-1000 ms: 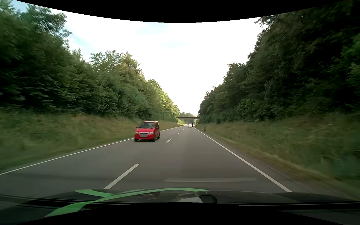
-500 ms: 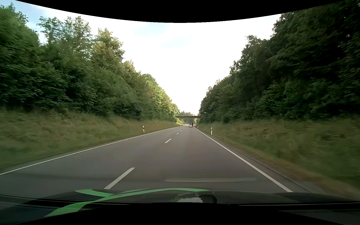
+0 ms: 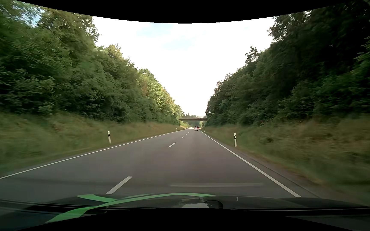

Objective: Follow the waypoints while adhering to traffic rules and regulations

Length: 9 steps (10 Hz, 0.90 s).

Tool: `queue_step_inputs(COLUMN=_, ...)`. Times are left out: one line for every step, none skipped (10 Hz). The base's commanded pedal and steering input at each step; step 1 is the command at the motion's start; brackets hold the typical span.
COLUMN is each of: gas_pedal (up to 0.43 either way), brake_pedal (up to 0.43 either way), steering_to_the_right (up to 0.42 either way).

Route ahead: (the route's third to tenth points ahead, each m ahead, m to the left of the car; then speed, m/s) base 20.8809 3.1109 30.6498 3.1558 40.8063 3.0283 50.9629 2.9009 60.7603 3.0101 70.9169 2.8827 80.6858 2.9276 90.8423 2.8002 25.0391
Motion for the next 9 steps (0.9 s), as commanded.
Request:
queue_step_inputs(gas_pedal=0.228, brake_pedal=0.0, steering_to_the_right=0.0)
queue_step_inputs(gas_pedal=0.228, brake_pedal=0.0, steering_to_the_right=0.0)
queue_step_inputs(gas_pedal=0.248, brake_pedal=0.0, steering_to_the_right=-0.001)
queue_step_inputs(gas_pedal=0.26, brake_pedal=0.0, steering_to_the_right=-0.001)
queue_step_inputs(gas_pedal=0.26, brake_pedal=0.0, steering_to_the_right=-0.001)
queue_step_inputs(gas_pedal=0.26, brake_pedal=0.0, steering_to_the_right=-0.001)
queue_step_inputs(gas_pedal=0.268, brake_pedal=0.0, steering_to_the_right=-0.001)
queue_step_inputs(gas_pedal=0.28, brake_pedal=0.0, steering_to_the_right=-0.001)
queue_step_inputs(gas_pedal=0.28, brake_pedal=0.0, steering_to_the_right=-0.001)
